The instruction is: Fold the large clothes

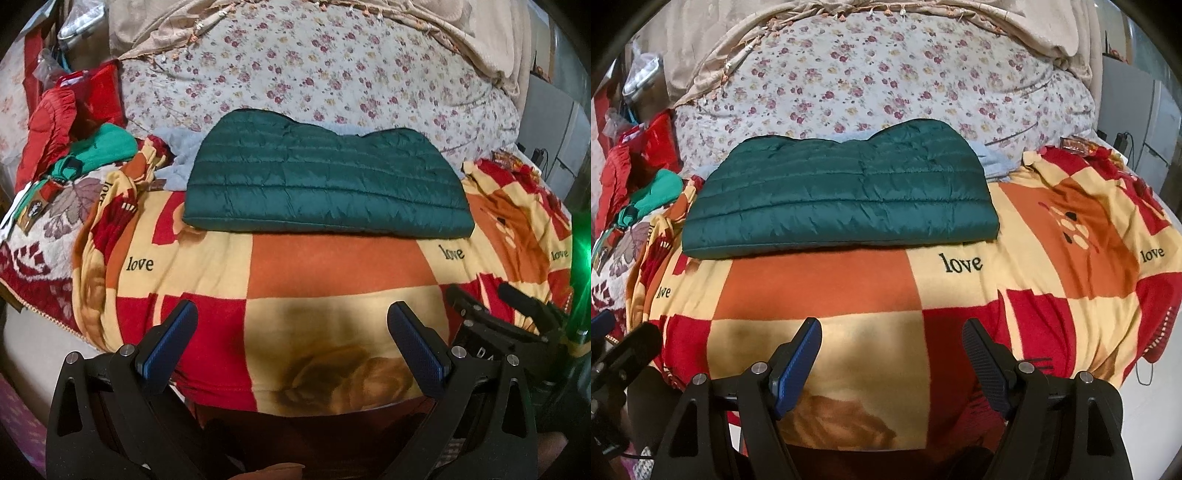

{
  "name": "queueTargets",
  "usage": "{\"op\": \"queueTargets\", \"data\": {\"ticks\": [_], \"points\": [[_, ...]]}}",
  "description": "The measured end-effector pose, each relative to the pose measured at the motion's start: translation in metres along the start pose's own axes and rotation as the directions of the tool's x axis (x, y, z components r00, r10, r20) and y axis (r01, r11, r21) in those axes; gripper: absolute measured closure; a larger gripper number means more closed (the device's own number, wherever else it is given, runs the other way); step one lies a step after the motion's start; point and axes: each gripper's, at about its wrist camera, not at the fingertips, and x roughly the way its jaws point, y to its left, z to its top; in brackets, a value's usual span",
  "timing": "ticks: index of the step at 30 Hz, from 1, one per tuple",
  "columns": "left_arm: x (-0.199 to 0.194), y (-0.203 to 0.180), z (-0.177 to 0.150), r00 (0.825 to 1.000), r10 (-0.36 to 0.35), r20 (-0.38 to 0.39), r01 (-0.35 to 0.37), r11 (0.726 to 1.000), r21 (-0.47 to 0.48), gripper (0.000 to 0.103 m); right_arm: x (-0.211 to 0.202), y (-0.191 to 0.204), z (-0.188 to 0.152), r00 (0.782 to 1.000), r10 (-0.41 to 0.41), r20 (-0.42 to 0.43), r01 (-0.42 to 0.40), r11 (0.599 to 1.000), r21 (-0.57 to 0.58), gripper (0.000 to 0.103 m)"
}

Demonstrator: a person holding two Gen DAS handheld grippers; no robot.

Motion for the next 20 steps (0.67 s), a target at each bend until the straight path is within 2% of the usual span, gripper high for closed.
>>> {"op": "queueTargets", "data": {"ticks": [6,20], "points": [[0.021,-0.003,0.005,1.0,0.014,-0.011,-0.014,0.999,0.048,0.0,0.024,-0.002,0.008,1.0,-0.008,-0.027,0.008,1.0,-0.004,0.027],[0.063,-0.001,0.011,0.995,-0.008,-0.095,0.012,0.999,0.049,0.001,0.061,-0.009,0.009,0.995,0.001,-0.103,0.0,1.0,0.009,0.027]]}}
